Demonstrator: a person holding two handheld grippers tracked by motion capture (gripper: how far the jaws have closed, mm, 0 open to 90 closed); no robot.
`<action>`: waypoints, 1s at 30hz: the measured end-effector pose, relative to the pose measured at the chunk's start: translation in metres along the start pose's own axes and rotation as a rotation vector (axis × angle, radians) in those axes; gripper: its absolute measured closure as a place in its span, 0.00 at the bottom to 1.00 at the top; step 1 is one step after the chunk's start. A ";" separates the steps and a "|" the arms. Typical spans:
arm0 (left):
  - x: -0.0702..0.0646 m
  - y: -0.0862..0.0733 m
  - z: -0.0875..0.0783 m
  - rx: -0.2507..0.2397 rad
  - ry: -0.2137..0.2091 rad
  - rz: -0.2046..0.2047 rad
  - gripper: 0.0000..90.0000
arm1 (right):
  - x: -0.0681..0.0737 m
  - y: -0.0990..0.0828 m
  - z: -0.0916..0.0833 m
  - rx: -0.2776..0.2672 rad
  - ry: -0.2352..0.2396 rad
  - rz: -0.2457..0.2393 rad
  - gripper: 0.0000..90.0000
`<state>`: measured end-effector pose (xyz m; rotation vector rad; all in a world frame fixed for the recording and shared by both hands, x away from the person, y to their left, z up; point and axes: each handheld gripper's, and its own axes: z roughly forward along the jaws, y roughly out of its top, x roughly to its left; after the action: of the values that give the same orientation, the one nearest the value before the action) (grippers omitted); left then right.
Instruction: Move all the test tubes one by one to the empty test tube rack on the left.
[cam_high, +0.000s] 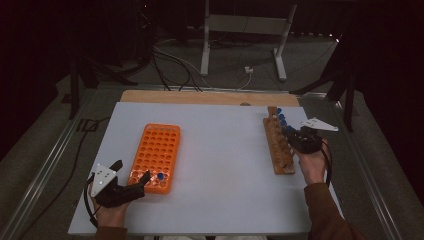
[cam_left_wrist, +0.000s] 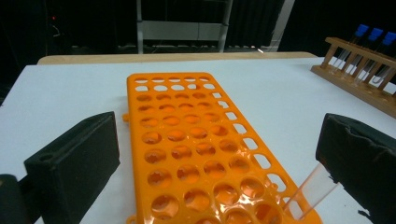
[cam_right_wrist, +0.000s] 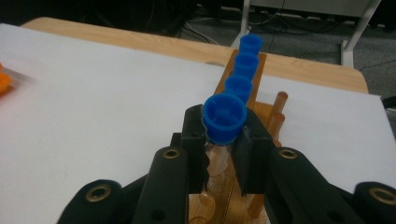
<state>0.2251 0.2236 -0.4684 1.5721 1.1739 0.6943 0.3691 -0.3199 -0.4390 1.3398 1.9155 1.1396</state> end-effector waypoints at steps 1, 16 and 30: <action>0.000 0.001 0.000 -0.001 0.005 0.000 0.01 | 0.000 0.001 -0.001 -0.005 0.001 -0.003 0.85; -0.003 0.026 0.002 -0.009 -0.034 0.045 0.01 | 0.010 0.032 -0.031 -0.061 0.011 -0.052 0.85; -0.018 0.045 0.024 -0.003 -0.108 0.086 0.01 | 0.057 0.041 -0.016 -0.034 0.153 -0.106 0.85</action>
<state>0.2550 0.1977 -0.4314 1.6450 1.0305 0.6575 0.3555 -0.2657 -0.3934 1.1482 2.0393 1.2464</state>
